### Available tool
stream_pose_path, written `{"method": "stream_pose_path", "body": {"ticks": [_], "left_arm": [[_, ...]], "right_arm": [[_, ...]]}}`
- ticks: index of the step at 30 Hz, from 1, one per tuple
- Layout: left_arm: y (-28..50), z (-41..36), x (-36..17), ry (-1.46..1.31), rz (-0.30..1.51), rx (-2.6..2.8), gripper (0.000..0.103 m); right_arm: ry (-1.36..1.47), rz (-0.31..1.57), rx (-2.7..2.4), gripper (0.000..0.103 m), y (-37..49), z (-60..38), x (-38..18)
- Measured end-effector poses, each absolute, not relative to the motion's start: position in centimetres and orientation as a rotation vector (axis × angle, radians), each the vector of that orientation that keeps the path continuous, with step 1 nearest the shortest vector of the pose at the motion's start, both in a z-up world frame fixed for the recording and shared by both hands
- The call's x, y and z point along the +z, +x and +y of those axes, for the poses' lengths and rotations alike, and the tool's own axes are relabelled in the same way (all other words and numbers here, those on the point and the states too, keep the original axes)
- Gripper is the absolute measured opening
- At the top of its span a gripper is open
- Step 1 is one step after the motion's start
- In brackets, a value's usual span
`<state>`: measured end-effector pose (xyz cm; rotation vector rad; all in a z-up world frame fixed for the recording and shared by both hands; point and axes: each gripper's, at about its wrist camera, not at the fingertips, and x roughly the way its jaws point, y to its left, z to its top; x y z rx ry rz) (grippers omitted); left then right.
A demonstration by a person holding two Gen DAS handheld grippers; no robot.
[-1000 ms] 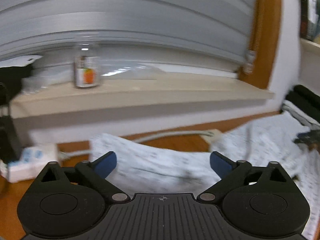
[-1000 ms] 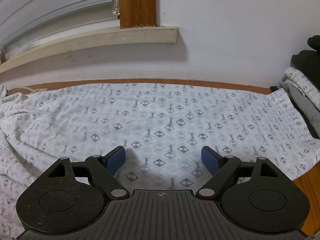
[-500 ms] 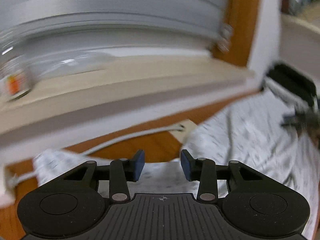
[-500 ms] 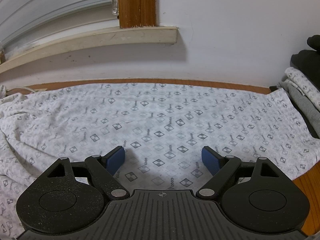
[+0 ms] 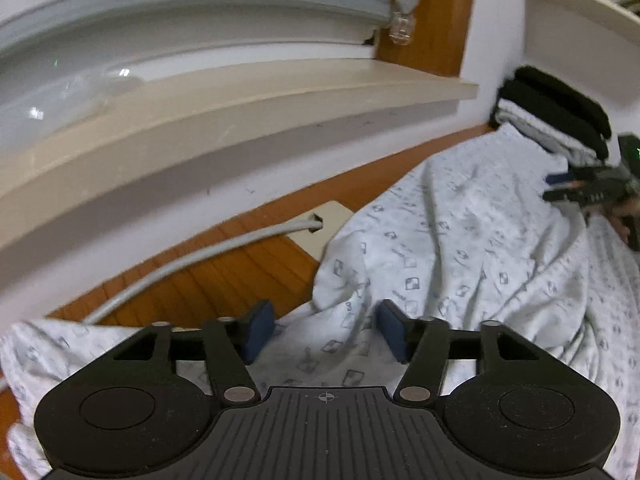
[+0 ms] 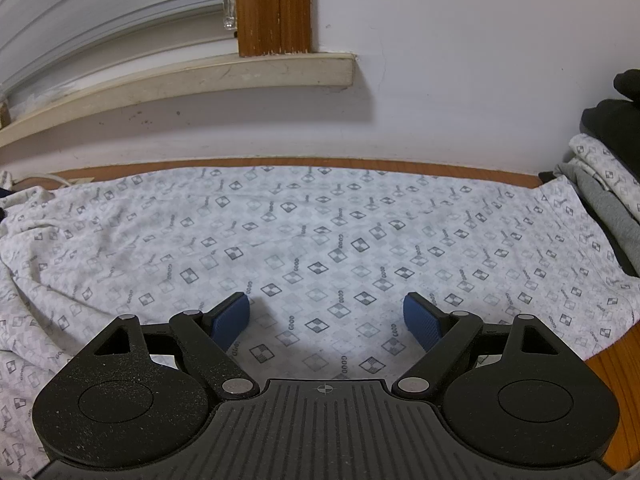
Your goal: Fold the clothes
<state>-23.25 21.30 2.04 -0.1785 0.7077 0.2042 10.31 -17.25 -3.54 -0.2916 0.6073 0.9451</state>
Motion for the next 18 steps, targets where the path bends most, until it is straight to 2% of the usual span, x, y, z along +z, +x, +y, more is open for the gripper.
{"method": "stream_pose_path", "body": {"ticks": [1, 2, 4, 8, 10, 12, 14, 18], "left_arm": [[-23.2, 21.6, 1.9, -0.195, 0.703, 0.209, 0.006], [-23.3, 21.8, 2.1, -0.190, 0.682, 0.234, 0.002], [-24.4, 21.9, 3.9, -0.147, 0.532, 0.366, 0.002], [-24.2, 21.8, 5.5, -0.078, 0.469, 0.483, 0.002], [-23.1, 21.1, 4.7, -0.004, 0.509, 0.533, 0.005], [-22.6, 21.0, 3.9, -0.012, 0.538, 0.537, 0.016], [-22.7, 20.8, 3.2, -0.032, 0.543, 0.538, 0.043], [-24.0, 20.2, 3.1, -0.055, 0.545, 0.534, 0.050]], "right_arm": [[-0.292, 0.607, 0.945, 0.083, 10.3, -17.3, -3.5], [-0.292, 0.607, 0.945, 0.083, 10.3, -17.3, -3.5], [-0.292, 0.607, 0.945, 0.083, 10.3, -17.3, -3.5], [-0.292, 0.607, 0.943, 0.083, 10.3, -17.3, -3.5], [-0.292, 0.606, 0.943, 0.083, 10.2, -17.3, -3.5], [-0.293, 0.606, 0.943, 0.083, 10.2, -17.4, -3.5], [-0.293, 0.606, 0.943, 0.083, 10.2, -17.4, -3.5], [-0.293, 0.606, 0.943, 0.083, 10.2, -17.4, -3.5]]}}
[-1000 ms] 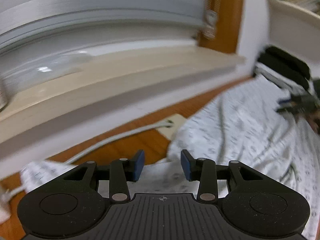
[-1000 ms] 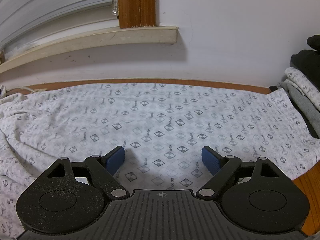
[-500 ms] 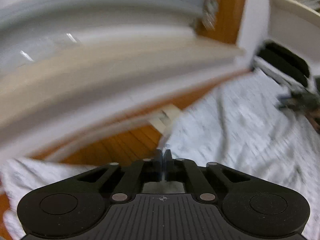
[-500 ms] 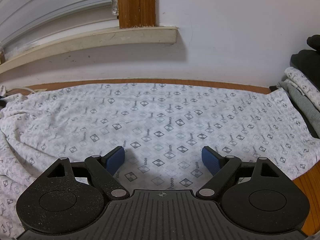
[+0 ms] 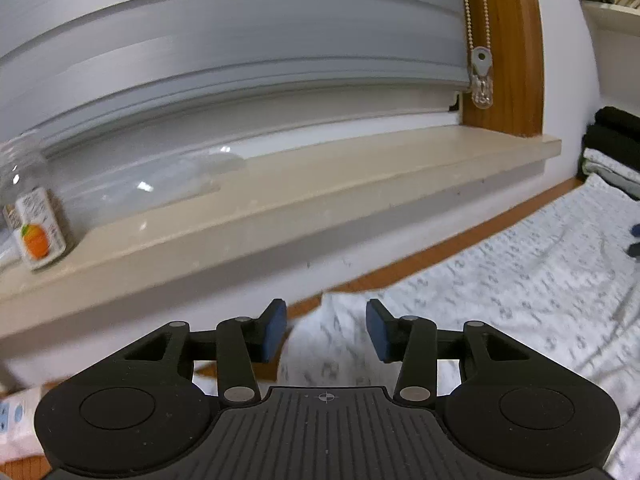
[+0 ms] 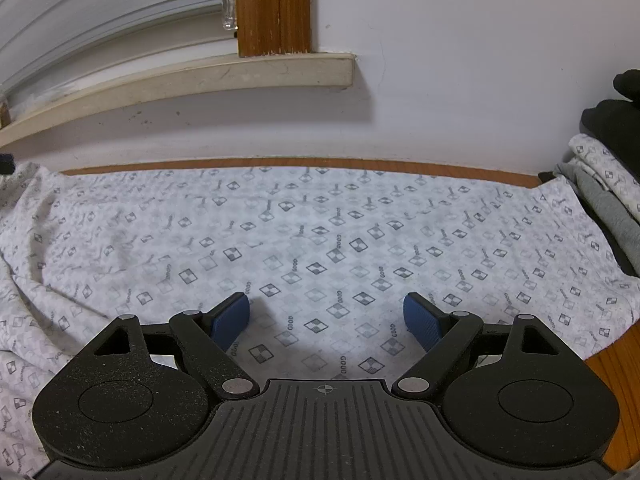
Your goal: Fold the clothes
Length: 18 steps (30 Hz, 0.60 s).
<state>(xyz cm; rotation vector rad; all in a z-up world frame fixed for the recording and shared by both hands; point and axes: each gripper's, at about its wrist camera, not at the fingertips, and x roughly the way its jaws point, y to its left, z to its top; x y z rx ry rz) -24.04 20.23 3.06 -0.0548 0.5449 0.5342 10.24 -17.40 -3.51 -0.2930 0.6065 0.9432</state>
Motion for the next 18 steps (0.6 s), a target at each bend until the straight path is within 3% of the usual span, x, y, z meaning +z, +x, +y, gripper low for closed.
{"method": "stream_pose_path", "body": {"ticks": [2, 3, 12, 15, 16, 17, 18], "left_arm": [[-24.8, 19.7, 3.1, -0.050, 0.561, 0.509, 0.065], [-25.1, 19.5, 2.9, -0.037, 0.576, 0.498, 0.068], [-26.5, 22.0, 1.7, -0.004, 0.667, 0.506, 0.069], [-25.9, 22.9, 1.1, 0.008, 0.725, 0.443, 0.058], [-25.7, 23.1, 0.9, 0.009, 0.745, 0.417, 0.042], [-25.7, 23.2, 0.9, 0.002, 0.741, 0.391, 0.014], [-25.8, 23.2, 1.1, 0.007, 0.728, 0.424, 0.003]], "right_arm": [[-0.293, 0.607, 0.943, 0.084, 10.3, -17.4, -3.5], [-0.293, 0.607, 0.943, 0.084, 10.3, -17.4, -3.5], [-0.293, 0.607, 0.944, 0.084, 10.3, -17.4, -3.5], [-0.293, 0.607, 0.943, 0.084, 10.3, -17.4, -3.5], [-0.292, 0.608, 0.944, 0.084, 10.3, -17.4, -3.5], [-0.292, 0.608, 0.944, 0.084, 10.3, -17.4, -3.5], [-0.292, 0.608, 0.944, 0.084, 10.3, -17.4, -3.5]]}}
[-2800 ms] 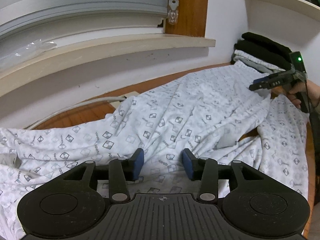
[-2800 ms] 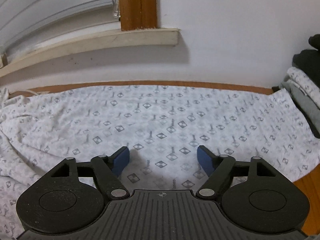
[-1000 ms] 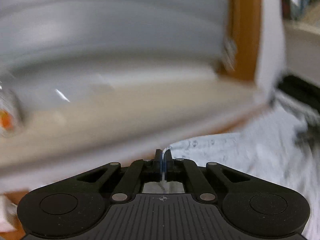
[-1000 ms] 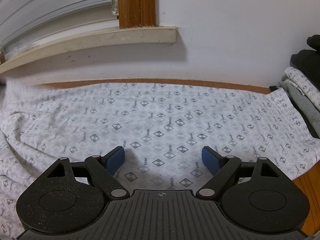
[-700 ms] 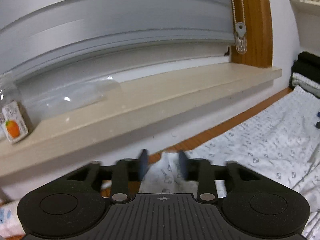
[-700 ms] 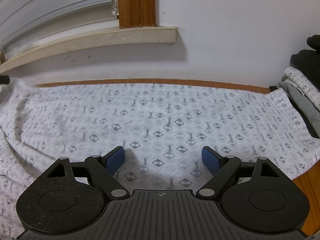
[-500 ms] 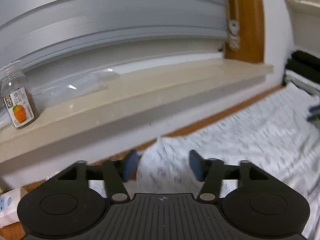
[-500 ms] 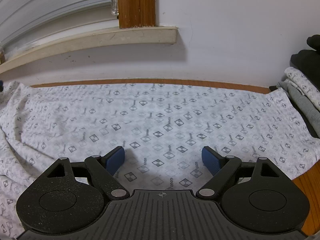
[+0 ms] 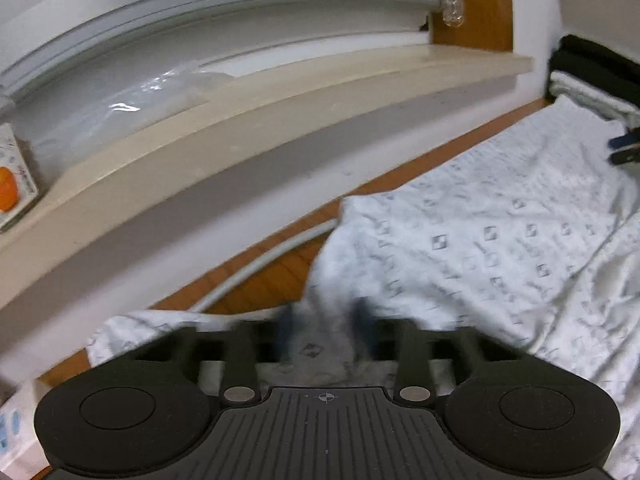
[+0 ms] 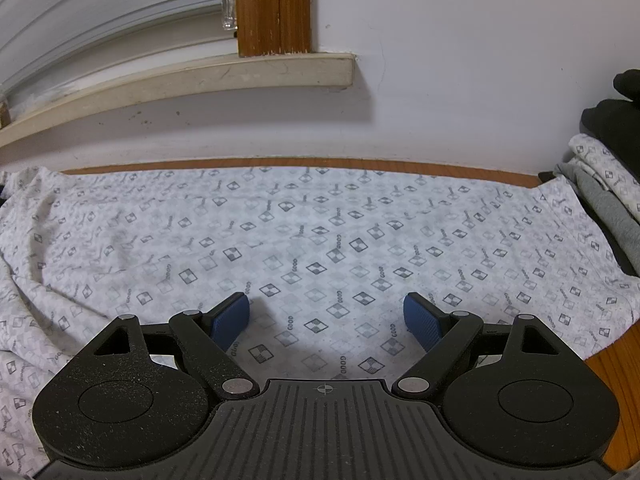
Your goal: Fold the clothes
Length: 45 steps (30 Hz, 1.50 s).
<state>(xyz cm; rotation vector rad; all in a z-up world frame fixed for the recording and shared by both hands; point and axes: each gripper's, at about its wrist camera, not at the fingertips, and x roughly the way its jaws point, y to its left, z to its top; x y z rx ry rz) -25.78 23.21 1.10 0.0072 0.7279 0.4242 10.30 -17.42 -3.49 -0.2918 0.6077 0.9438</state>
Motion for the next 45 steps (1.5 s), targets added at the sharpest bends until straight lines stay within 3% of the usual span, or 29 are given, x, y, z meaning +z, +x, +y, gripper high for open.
{"method": "stream_pose_path", "body": {"ticks": [2, 5, 6, 9, 10, 11, 14, 17, 27, 30, 31, 32, 33, 37, 39, 40, 41, 42, 43, 45], "left_arm": [[-25.9, 23.3, 1.6, 0.017, 0.700, 0.490, 0.004], [-27.2, 23.0, 3.7, 0.046, 0.518, 0.652, 0.005], [-26.8, 22.9, 3.6, 0.056, 0.550, 0.653, 0.006], [-26.0, 22.5, 3.1, 0.092, 0.642, 0.663, 0.036], [-26.3, 22.4, 3.1, 0.096, 0.646, 0.663, 0.053], [-26.8, 22.3, 3.1, 0.088, 0.638, 0.666, 0.062], [-29.6, 22.6, 3.5, 0.000, 0.625, 0.699, 0.064], [-32.8, 22.3, 3.4, -0.036, 0.635, 0.722, 0.073], [-38.6, 22.7, 2.8, -0.255, 0.596, 0.719, 0.072], [-38.3, 22.2, 3.0, -0.255, 0.576, 0.682, 0.053], [-38.1, 22.0, 3.0, -0.249, 0.573, 0.672, 0.040], [-37.9, 21.9, 2.9, -0.243, 0.579, 0.669, 0.011], [-37.6, 21.9, 2.7, -0.248, 0.586, 0.674, 0.004], [-39.6, 22.6, 5.1, -0.292, 0.491, 0.791, 0.004], [-40.0, 22.8, 5.5, -0.293, 0.518, 0.802, 0.009], [-40.0, 22.8, 5.5, -0.278, 0.549, 0.804, 0.019], [-40.0, 22.3, 5.4, -0.257, 0.567, 0.822, 0.035], [-40.2, 21.9, 5.4, -0.251, 0.571, 0.824, 0.042], [-40.5, 21.3, 5.4, -0.254, 0.565, 0.808, 0.048], [-41.1, 19.9, 5.3, -0.275, 0.555, 0.776, 0.049]], "right_arm": [[-0.292, 0.608, 0.945, 0.084, 10.3, -17.4, -3.5], [-0.292, 0.608, 0.947, 0.084, 10.3, -17.4, -3.6], [-0.292, 0.608, 0.950, 0.084, 10.3, -17.4, -3.6], [-0.295, 0.606, 0.954, 0.084, 10.3, -17.6, -3.6], [-0.294, 0.607, 0.953, 0.084, 10.3, -17.6, -3.6], [-0.296, 0.606, 0.951, 0.084, 10.3, -17.6, -3.6], [-0.296, 0.607, 0.950, 0.084, 10.4, -17.7, -3.6], [-0.296, 0.608, 0.951, 0.085, 10.4, -17.7, -3.6], [-0.298, 0.608, 0.949, 0.086, 10.4, -17.7, -3.6], [-0.298, 0.609, 0.947, 0.086, 10.4, -17.7, -3.6], [-0.297, 0.609, 0.947, 0.086, 10.5, -17.7, -3.6], [-0.297, 0.610, 0.947, 0.086, 10.5, -17.7, -3.6], [-0.297, 0.610, 0.947, 0.086, 10.5, -17.7, -3.6], [-0.297, 0.609, 0.949, 0.087, 10.5, -17.7, -3.6], [-0.298, 0.610, 0.949, 0.087, 10.5, -17.7, -3.6], [-0.298, 0.610, 0.950, 0.087, 10.5, -17.7, -3.6], [-0.298, 0.610, 0.950, 0.087, 10.5, -17.7, -3.6], [-0.298, 0.610, 0.949, 0.087, 10.5, -17.7, -3.6], [-0.298, 0.610, 0.949, 0.087, 10.5, -17.7, -3.6], [-0.299, 0.610, 0.947, 0.087, 10.5, -17.7, -3.6]]}}
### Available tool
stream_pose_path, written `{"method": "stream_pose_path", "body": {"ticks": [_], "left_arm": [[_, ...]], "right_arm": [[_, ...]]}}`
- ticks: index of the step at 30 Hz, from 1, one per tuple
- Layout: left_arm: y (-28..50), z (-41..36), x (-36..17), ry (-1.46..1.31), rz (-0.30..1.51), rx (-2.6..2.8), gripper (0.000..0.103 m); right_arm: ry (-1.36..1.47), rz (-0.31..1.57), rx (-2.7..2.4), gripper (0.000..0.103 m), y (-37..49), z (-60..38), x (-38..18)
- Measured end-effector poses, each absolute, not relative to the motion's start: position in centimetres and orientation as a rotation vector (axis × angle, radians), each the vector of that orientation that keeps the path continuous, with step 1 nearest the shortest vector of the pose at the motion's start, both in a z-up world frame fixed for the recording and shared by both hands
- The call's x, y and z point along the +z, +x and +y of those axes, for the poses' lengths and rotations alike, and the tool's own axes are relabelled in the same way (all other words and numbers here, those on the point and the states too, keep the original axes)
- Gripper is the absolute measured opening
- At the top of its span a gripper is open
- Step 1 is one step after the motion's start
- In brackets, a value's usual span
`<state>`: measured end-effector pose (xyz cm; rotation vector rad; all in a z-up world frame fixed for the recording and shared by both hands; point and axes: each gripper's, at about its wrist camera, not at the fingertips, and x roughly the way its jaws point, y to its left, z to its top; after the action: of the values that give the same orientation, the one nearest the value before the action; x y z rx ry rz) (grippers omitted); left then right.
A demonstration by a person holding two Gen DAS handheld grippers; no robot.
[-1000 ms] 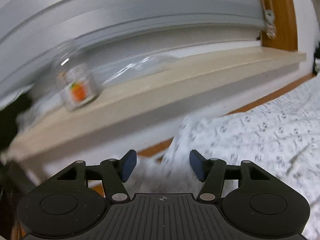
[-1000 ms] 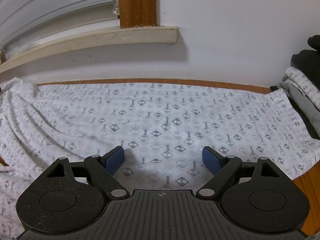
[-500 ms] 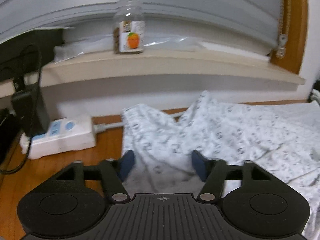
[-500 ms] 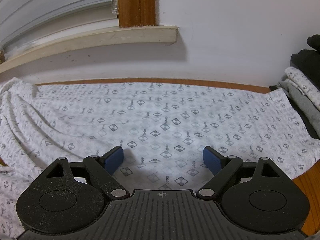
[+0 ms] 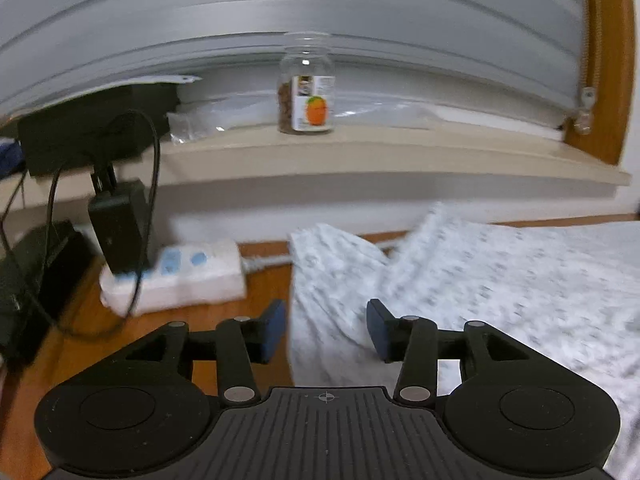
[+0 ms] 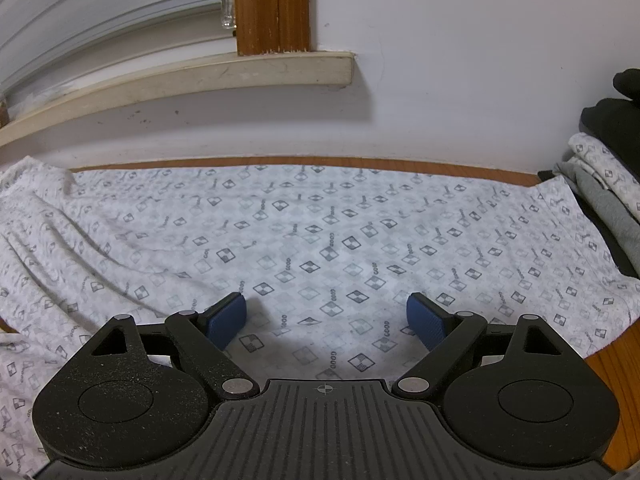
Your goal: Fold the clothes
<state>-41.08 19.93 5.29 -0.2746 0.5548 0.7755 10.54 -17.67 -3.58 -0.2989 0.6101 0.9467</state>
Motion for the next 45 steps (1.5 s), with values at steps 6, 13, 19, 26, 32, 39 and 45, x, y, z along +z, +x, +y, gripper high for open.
{"method": "stream_pose_path", "body": {"ticks": [6, 13, 19, 26, 32, 39, 45], "left_arm": [[-41.2, 14.8, 5.3, -0.269, 0.528, 0.680, 0.066], [-36.3, 9.3, 7.3, -0.186, 0.486, 0.521, 0.074], [-31.7, 7.8, 5.4, -0.104, 0.609, 0.453, 0.064], [-34.6, 8.7, 3.8, -0.144, 0.702, 0.487, 0.059], [-38.1, 8.3, 3.4, -0.155, 0.718, 0.492, 0.055], [-42.0, 7.2, 3.9, -0.188, 0.670, 0.482, 0.055], [-44.3, 9.4, 5.5, -0.261, 0.558, 0.577, 0.063]], "right_arm": [[-0.320, 0.592, 0.957, 0.088, 10.0, -18.0, -3.4], [-0.268, 0.574, 0.943, 0.088, 9.7, -19.6, -2.9], [-0.271, 0.481, 1.035, 0.073, 6.3, -19.0, -0.7], [-0.342, 0.447, 1.346, 0.049, -1.9, -12.3, 1.4], [-0.444, 0.473, 1.556, 0.047, -9.5, -3.8, 0.8], [-0.511, 0.472, 1.730, 0.047, -15.6, 0.0, 0.4], [-0.586, 0.448, 1.771, 0.049, -17.8, 0.3, -0.2]]}}
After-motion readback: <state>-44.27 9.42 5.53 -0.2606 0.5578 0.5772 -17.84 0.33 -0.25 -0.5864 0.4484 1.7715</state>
